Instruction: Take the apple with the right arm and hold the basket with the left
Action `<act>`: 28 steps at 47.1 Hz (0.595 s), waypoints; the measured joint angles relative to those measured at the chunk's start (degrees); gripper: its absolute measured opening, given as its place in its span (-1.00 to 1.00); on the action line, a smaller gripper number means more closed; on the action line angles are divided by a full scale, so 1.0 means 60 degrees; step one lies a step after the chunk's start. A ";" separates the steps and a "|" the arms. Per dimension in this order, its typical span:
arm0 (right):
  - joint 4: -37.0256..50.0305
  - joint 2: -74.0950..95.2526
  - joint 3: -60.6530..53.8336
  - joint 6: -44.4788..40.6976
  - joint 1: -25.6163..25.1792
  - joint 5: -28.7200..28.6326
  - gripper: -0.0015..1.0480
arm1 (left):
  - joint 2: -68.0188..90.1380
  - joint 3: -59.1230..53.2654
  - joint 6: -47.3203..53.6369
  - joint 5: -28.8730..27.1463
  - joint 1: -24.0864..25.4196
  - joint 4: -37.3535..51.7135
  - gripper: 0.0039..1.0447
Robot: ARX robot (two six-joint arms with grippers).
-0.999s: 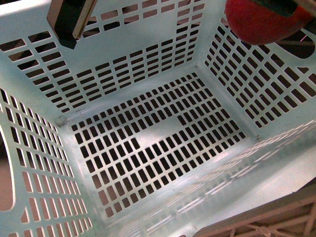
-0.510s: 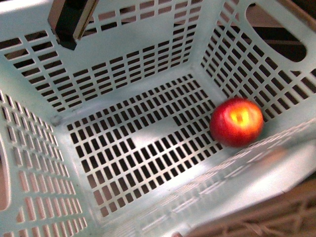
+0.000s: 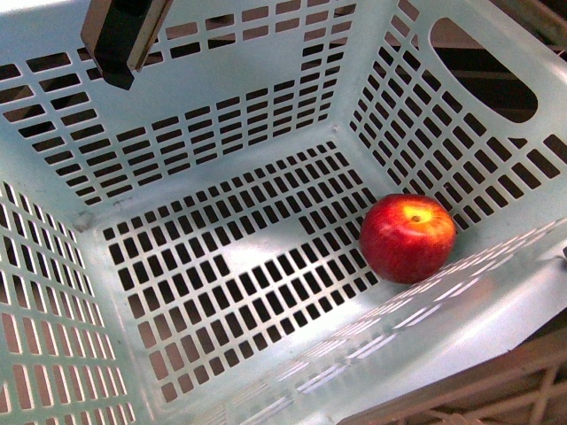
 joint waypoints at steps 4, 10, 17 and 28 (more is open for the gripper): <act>-0.0160 -0.0361 -0.0211 -0.0018 -0.0237 -0.0233 -0.96 | 0.0000 0.0000 0.0000 -0.0004 0.0000 0.0000 -0.91; -0.0408 -0.0845 -0.0441 -0.0018 -0.0510 -0.0492 -0.96 | 0.0000 0.0000 0.0000 0.0015 0.0000 0.0000 -0.91; -0.0831 -0.1526 -0.0674 -0.0018 -0.1537 -0.1483 -0.96 | 0.0000 0.0000 -0.0011 0.0058 0.0000 0.0000 -0.91; -0.1333 -0.2248 -0.0907 -0.0022 -0.1632 -0.1563 -0.96 | 0.0000 0.0000 0.0004 -0.0007 0.0000 0.0000 -0.91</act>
